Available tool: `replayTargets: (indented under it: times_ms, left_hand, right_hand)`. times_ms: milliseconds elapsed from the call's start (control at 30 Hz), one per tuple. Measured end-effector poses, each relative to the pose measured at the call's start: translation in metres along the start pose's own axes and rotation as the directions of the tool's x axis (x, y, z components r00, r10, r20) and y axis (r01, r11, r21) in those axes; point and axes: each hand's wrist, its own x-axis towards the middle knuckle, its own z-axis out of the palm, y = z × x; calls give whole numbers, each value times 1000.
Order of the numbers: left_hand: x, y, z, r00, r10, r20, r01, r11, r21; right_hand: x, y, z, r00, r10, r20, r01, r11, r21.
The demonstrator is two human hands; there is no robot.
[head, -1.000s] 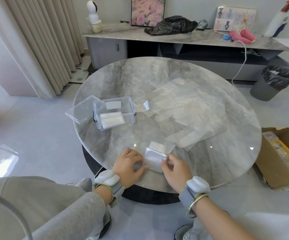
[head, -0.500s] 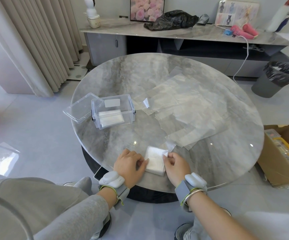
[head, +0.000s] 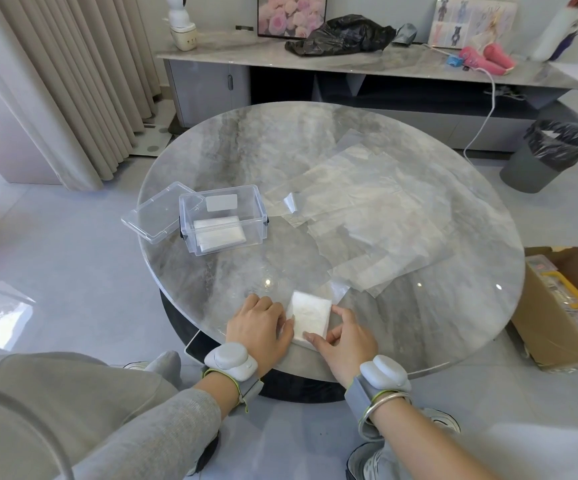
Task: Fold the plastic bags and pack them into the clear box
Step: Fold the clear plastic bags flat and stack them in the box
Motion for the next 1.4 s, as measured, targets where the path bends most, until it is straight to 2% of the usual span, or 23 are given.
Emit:
replayTargets:
  times_ms: [133, 200, 267, 367, 500, 567, 667, 733, 833, 867, 933, 1000, 1033, 1133, 1233, 1333, 1400]
  left_hand:
    - [0, 1, -2, 998, -60, 35, 59, 998, 28]
    - [0, 1, -2, 997, -58, 43, 59, 998, -17]
    - [0, -2, -2, 997, 68, 31, -66, 997, -44]
    - [0, -13, 7, 956, 292, 18, -292, 956, 37]
    - [0, -21, 14, 935, 353, 47, -356, 928, 113]
    - [0, -21, 14, 929, 365, 66, -371, 920, 127]
    - [-1, -22, 14, 923, 375, 89, -384, 914, 131]
    - [-2, -23, 14, 919, 379, 105, -390, 912, 127]
    - [-3, -25, 13, 918, 374, 132, -390, 913, 122]
    - [-2, -25, 12, 917, 375, 137, -392, 912, 123]
    - [-2, -25, 12, 916, 372, 152, -391, 912, 126]
    - [-2, -25, 13, 919, 360, 159, -381, 916, 127]
    - [-3, -25, 13, 922, 352, 161, -374, 919, 126]
    - [-3, -24, 14, 925, 338, 171, -361, 924, 127]
    - [-4, -23, 16, 929, 333, 161, -352, 930, 106]
    - [-6, -21, 17, 938, 325, 125, -335, 939, 73]
    - [-7, -17, 15, 944, 319, 89, -322, 946, 24]
  right_hand:
    - [1, -2, 1, 1000, -29, 11, 29, 998, -59]
    - [1, -3, 2, 999, -51, -3, 50, 995, -86]
    - [0, -3, 1, 998, -60, -12, 59, 994, -95]
    - [0, -2, 3, 997, -69, -18, 67, 993, -94]
    - [-4, -1, 1, 993, -118, -22, 112, 976, -189]
    - [-6, -2, 0, 978, -207, -23, 182, 902, -391]
    - [-12, 7, 11, 862, -498, -99, 323, 689, -649]
    - [-14, 15, 19, 810, -577, -101, 347, 611, -712]
    - [-11, 16, 17, 814, -577, -71, 370, 609, -702]
    - [-10, 14, 13, 827, -556, -80, 365, 641, -675]
    - [-8, 5, 4, 903, -415, -111, 291, 781, -553]
    - [-4, -6, -9, 982, -157, -105, 115, 940, -322]
    - [0, -7, -12, 996, -38, -77, 20, 974, -226]
    - [11, -8, -9, 969, 237, 73, -240, 970, 31]
    - [15, -11, -5, 917, 338, 212, -379, 903, 204]
    - [13, -15, -6, 899, 349, 263, -409, 885, 223]
    - [11, -16, -6, 920, 308, 244, -353, 920, 169]
